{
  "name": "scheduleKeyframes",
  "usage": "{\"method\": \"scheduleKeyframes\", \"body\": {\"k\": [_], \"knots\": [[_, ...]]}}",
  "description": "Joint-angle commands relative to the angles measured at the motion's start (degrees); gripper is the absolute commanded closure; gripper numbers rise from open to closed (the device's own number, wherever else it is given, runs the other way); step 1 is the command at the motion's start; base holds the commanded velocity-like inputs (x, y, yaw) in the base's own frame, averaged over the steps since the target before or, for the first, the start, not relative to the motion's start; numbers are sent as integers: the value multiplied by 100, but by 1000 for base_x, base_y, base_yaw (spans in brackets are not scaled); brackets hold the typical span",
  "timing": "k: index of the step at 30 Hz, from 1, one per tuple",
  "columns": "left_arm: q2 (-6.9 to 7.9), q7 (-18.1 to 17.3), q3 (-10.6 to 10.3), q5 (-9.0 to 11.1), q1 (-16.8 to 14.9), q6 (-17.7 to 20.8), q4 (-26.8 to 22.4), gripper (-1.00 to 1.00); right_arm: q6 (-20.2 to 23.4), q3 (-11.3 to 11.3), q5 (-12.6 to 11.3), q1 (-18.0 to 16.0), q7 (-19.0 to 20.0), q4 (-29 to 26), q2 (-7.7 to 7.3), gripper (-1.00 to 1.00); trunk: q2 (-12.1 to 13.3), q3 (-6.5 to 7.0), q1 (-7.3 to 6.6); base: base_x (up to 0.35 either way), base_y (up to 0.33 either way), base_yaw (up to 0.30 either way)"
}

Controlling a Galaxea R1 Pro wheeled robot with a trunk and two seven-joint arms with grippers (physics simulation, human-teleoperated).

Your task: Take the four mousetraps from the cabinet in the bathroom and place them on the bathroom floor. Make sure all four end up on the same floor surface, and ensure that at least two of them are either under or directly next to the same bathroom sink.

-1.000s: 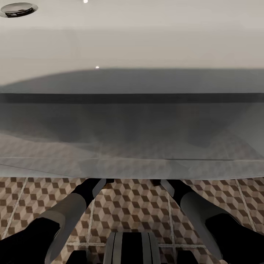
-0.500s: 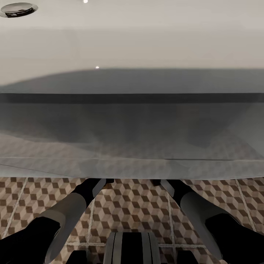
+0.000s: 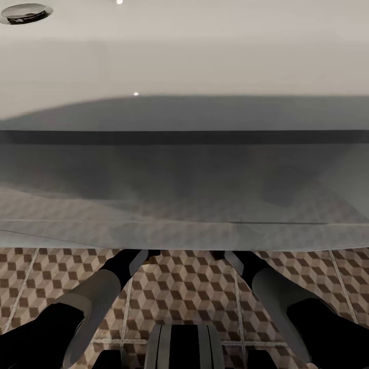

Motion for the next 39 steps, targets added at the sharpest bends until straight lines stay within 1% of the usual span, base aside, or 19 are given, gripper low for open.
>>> {"method": "scheduleKeyframes", "body": {"k": [1, 12, 16, 21, 39], "knots": [[1, 46, -59, 11, -268, 24, -93, 100, 27, 55, -34, -283, -46, -16, -3, -100, -2, -1, -2, 0, 0, 0], [9, 38, -65, 1, -332, 23, -96, 100, 27, 55, -34, -283, -47, -16, -11, -100, -2, -1, -2, 0, 0, 0], [10, 37, -65, 0, -335, 6, -101, 100, 27, 55, -34, -283, -47, -16, -11, -100, -2, -1, -2, 0, 0, 0], [3, 36, -65, 8, -336, -110, -114, 100, 27, 52, -34, -283, -46, -16, -11, -100, -2, -1, -2, 0, 0, 0], [-3, 102, -56, 35, -337, -141, -137, 100, 27, 47, -34, -283, -46, -16, -28, -100, -2, -1, -2, 0, 0, 0]]}}
